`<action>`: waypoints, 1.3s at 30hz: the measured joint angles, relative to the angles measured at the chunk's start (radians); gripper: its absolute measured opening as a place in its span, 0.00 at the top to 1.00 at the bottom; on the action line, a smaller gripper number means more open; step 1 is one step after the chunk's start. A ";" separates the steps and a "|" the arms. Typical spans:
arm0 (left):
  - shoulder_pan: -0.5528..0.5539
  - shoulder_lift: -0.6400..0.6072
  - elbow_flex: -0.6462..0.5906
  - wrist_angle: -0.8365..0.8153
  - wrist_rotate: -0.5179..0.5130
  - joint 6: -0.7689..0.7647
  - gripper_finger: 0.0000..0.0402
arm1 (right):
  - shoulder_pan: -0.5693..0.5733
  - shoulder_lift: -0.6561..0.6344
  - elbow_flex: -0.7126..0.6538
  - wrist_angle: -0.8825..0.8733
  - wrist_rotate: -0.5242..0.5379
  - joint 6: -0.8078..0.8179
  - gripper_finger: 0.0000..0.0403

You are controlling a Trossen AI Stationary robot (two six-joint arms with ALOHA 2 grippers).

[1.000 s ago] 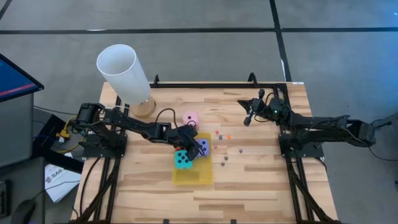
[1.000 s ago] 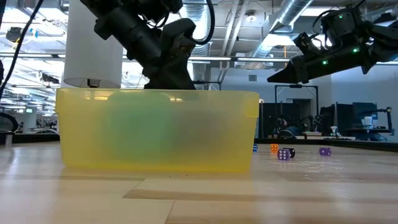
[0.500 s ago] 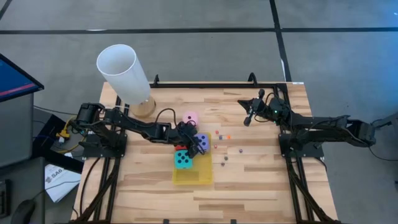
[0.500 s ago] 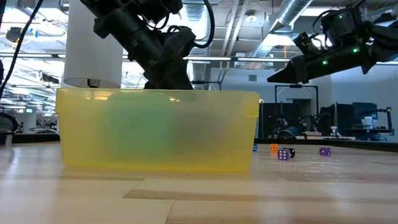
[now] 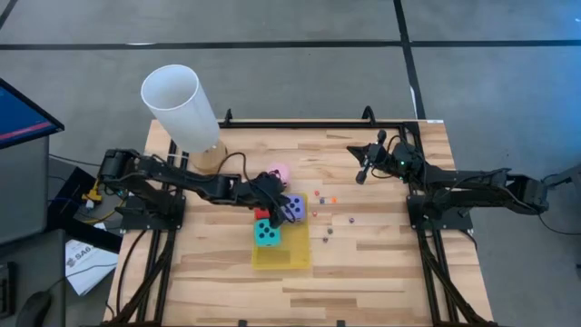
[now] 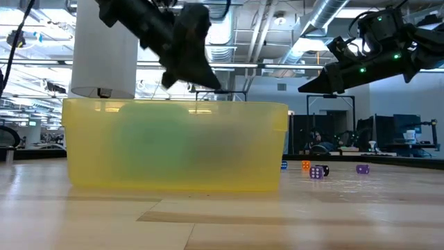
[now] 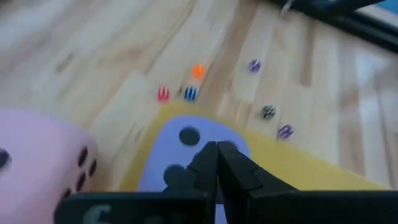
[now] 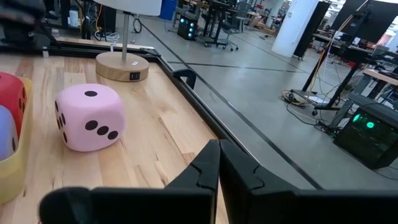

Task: Pick & Place Dice
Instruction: Put the pink die into the yellow bin

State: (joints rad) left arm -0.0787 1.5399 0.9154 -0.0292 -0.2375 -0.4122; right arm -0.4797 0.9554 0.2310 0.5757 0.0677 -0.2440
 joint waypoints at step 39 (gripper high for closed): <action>0.110 -0.153 -0.113 0.143 -0.282 0.284 0.93 | 0.000 0.000 0.000 -0.001 0.000 -0.003 0.99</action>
State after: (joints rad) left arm 0.0314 1.3872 0.8028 0.1134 -0.5198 -0.1281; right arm -0.4797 0.9554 0.2310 0.5747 0.0681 -0.2466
